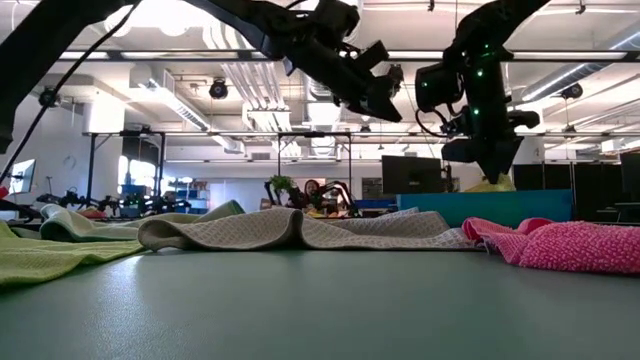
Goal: Fold microfiber towels
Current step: Put the folded yellow microfiber cloth into the blue bin, then fold the gray microfiber cloth
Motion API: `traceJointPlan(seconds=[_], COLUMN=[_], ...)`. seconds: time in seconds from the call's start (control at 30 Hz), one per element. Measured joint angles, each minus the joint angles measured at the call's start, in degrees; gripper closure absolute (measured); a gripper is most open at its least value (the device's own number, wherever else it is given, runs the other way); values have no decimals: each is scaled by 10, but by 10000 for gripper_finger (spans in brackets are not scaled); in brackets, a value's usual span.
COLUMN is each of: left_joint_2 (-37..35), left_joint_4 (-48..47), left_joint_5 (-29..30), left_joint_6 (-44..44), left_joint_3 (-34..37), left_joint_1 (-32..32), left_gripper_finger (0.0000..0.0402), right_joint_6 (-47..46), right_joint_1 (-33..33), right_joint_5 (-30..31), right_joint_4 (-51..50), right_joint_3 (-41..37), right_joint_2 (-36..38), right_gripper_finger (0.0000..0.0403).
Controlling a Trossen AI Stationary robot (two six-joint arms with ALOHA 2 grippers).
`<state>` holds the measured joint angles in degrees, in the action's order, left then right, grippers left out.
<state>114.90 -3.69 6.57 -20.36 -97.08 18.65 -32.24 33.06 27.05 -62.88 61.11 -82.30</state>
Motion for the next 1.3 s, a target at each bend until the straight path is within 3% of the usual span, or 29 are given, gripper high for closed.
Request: traceJointPlan(seconds=[0.27,0.5,0.63,0.8,0.93,1.3], left_joint_2=[-36,-101,-140,-205,-256,-358], left_joint_4=[-135,-242,-287,-283,-278,-269], left_joint_5=[4,22,24,23,23,21], left_joint_6=[-2,5,21,50,51,113], left_joint_3=[0,10,42,138,220,342], left_joint_1=[0,0,-3,-16,-34,-97], left_gripper_finger=[258,258,258,258,258,258], right_joint_6=[45,57,57,57,71,66], right_joint_1=[0,-6,-17,-42,-81,-272], right_joint_5=[0,-8,-56,-126,-170,-171], right_joint_4=[-33,-36,-28,24,44,102], right_joint_3=[30,44,36,16,7,5], right_joint_2=[13,77,128,177,196,184], right_gripper_finger=[276,275,275,275,271,257])
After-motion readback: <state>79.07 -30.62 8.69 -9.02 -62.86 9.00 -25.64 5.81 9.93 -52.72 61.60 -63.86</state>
